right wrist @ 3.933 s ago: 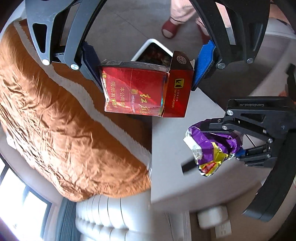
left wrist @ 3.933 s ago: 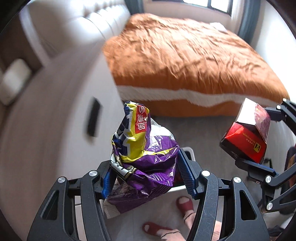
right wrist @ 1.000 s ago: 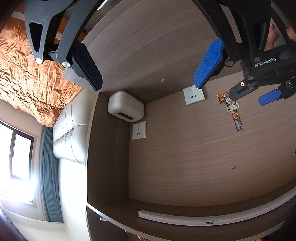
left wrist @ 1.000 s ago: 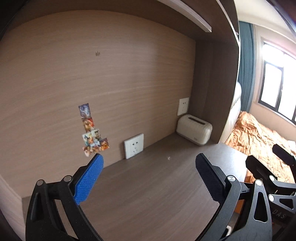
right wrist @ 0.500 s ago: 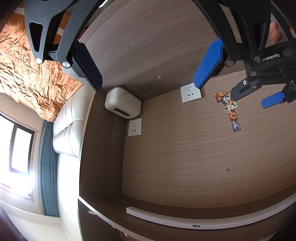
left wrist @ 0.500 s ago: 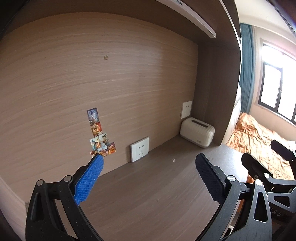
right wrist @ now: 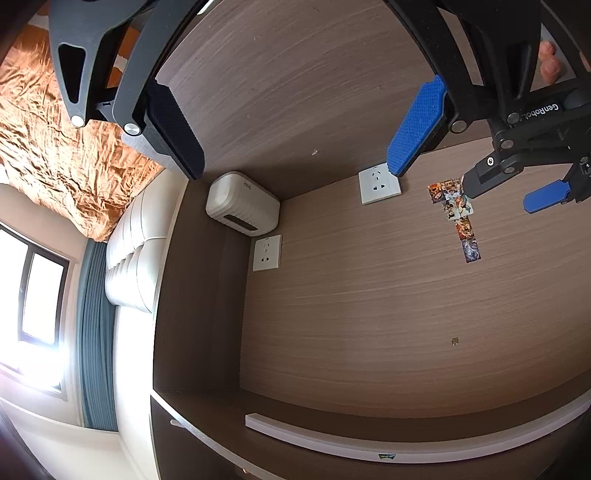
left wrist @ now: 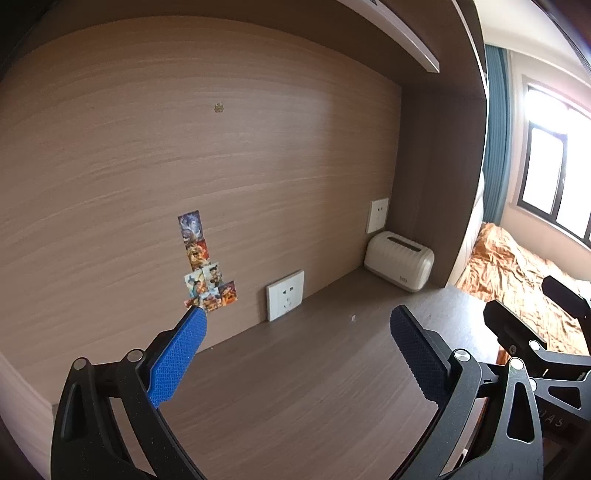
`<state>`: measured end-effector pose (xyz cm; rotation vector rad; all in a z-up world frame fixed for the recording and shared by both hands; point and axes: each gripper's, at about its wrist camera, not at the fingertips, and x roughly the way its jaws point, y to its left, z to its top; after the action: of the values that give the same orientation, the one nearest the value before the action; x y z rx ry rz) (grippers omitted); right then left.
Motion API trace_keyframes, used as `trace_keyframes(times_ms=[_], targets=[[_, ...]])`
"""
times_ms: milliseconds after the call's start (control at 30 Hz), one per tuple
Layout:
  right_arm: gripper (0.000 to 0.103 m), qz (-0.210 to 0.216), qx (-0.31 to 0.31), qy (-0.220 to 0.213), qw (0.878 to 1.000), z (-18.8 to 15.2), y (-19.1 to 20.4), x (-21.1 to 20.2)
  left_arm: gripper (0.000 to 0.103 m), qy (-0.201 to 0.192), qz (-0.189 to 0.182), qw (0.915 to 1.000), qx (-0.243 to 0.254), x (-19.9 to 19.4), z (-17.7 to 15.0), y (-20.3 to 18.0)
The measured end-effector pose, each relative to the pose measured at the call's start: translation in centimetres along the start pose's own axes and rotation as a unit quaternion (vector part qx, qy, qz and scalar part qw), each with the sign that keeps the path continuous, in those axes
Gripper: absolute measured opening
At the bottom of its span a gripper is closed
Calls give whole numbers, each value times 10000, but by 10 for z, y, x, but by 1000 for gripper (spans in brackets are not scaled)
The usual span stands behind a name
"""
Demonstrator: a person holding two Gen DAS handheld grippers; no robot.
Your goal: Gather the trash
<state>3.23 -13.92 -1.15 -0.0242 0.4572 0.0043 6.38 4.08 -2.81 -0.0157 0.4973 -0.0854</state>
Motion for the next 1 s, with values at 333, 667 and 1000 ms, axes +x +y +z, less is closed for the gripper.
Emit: trace_keyframes(times_ms=[333, 667, 1000], targets=[[98, -8, -7, 66, 10000, 0, 1, 7, 98, 23, 37, 10000, 77, 7, 2, 0], [98, 20, 22, 124, 9999, 0, 1, 13, 98, 49, 94, 9999, 97, 16, 6, 0], [98, 56, 41, 250, 9997, -3, -1, 19, 98, 112, 113, 9998, 141, 25, 4, 1]])
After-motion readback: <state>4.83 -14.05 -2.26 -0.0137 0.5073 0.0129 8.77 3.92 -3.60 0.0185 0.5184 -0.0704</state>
